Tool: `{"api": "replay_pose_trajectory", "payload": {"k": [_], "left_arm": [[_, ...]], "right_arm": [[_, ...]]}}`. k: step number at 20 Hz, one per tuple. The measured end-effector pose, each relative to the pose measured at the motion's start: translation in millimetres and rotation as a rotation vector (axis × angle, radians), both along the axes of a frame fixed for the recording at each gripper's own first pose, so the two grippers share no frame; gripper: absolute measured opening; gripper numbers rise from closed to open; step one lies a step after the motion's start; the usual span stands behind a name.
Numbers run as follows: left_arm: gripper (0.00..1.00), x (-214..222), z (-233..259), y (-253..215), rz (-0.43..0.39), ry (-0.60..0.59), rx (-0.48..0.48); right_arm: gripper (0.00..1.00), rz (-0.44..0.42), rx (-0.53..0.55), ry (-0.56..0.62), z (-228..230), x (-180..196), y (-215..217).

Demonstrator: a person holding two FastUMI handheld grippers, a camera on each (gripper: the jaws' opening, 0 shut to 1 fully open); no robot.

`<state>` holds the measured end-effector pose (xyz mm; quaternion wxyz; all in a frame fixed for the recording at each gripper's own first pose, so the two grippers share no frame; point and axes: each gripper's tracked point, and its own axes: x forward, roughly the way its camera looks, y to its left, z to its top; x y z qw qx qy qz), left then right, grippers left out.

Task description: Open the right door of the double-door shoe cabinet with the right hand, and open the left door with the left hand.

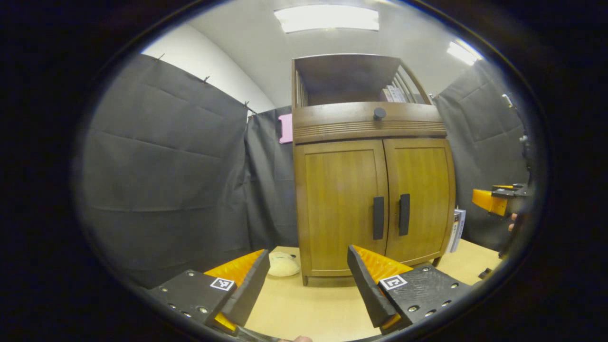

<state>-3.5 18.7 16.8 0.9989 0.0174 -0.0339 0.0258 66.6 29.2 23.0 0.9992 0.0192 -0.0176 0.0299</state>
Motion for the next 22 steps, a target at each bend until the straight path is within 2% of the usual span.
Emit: {"api": "replay_pose_trajectory", "payload": {"k": [2,3,4,8,9,10,14,15,16,18,19,20,21,22], "left_arm": [[0.94,-3,0,6,0.018,0.001,0.002],[0.94,-4,1,8,0.027,0.001,0.001],[0.94,-7,1,13,0.037,0.001,0.0],[0.94,-12,1,28,0.078,-0.001,0.007],[0.97,-15,1,31,0.088,-0.002,0.01],[0.94,-21,3,34,0.098,-0.004,0.012],[0.97,-26,4,50,0.136,-0.002,0.014],[0.94,-29,3,54,0.145,-0.002,0.015],[0.99,-31,4,57,0.154,-0.002,0.015],[0.99,-36,3,64,0.171,0.0,0.014],[0.94,-37,2,66,0.18,0.002,0.013],[0.94,-38,2,69,0.188,0.003,0.013],[0.99,-40,1,72,0.196,0.004,0.013],[0.99,-41,1,75,0.204,0.006,0.013]], "right_arm": [[0.95,0.018,0.0,-0.007,4,11,7],[0.92,0.024,-0.001,-0.01,4,16,11],[0.95,0.03,-0.002,-0.013,6,22,14],[0.95,0.057,0.008,-0.02,10,41,32],[0.95,0.066,0.01,-0.019,10,46,38],[0.95,0.075,0.012,-0.017,9,50,43],[0.95,0.107,0.017,-0.004,6,69,66],[0.95,0.114,0.018,0.001,4,73,72],[0.95,0.121,0.018,0.007,1,78,77],[0.95,0.13,0.015,0.016,-4,88,84],[0.95,0.136,0.013,0.02,-6,95,89],[0.95,0.14,0.007,0.022,-7,100,94],[0.95,0.142,0.001,0.023,-8,107,98],[0.92,0.146,-0.005,0.025,-10,113,102]]}}
